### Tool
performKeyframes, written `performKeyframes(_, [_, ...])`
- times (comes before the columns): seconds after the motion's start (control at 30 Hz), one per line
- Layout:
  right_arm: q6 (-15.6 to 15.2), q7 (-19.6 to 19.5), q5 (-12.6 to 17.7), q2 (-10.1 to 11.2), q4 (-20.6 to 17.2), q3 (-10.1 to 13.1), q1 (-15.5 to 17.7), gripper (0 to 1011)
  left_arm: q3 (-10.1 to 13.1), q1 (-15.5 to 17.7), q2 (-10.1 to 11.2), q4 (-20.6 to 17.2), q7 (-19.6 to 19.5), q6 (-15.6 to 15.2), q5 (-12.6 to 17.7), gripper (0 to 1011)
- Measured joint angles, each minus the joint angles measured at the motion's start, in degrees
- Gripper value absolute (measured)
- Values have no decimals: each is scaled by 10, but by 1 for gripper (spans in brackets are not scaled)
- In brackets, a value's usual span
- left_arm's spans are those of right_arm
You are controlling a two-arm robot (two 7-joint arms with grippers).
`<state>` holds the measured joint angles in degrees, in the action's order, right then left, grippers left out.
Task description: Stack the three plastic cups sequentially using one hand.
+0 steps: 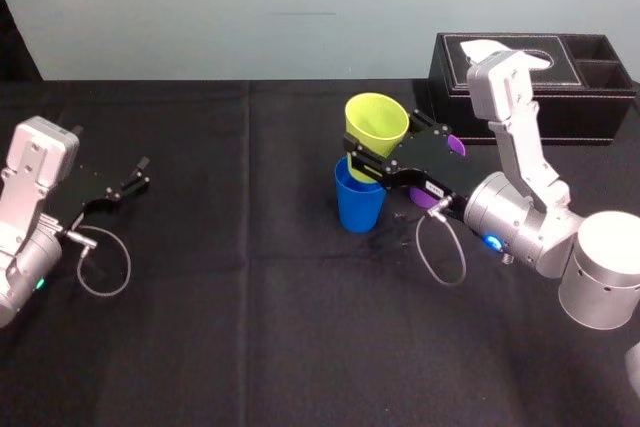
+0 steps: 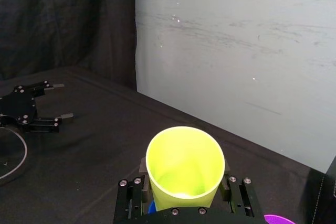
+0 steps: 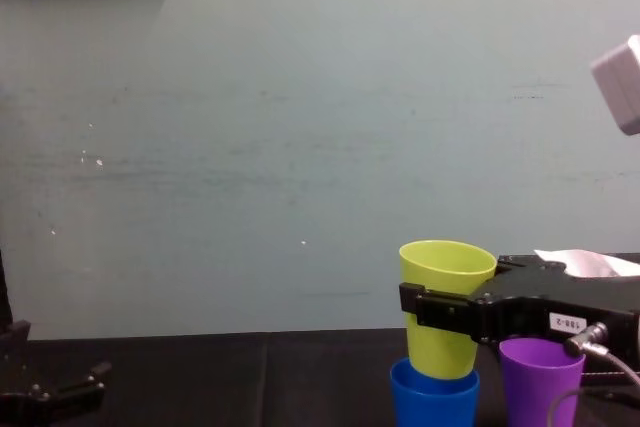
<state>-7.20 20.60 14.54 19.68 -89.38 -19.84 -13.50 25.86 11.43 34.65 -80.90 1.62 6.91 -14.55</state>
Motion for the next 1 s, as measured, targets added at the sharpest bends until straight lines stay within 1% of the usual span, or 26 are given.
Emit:
performKeyframes(0.6, [6, 3, 1, -7, 38, -10, -11, 736, 0, 0, 0, 0, 0, 0, 0, 1011])
performKeyframes(0.87, [6, 3, 1, -7, 37, -10, -11, 736, 0, 0, 0, 0, 0, 0, 0, 1011])
performKeyframes(0.93, [6, 3, 1, -7, 37, -10, -11, 755, 0, 0, 0, 0, 0, 0, 0, 1011])
performKeyframes(1.0, [6, 3, 1, -7, 36, -10, -11, 809, 0, 0, 0, 0, 0, 0, 0, 1011])
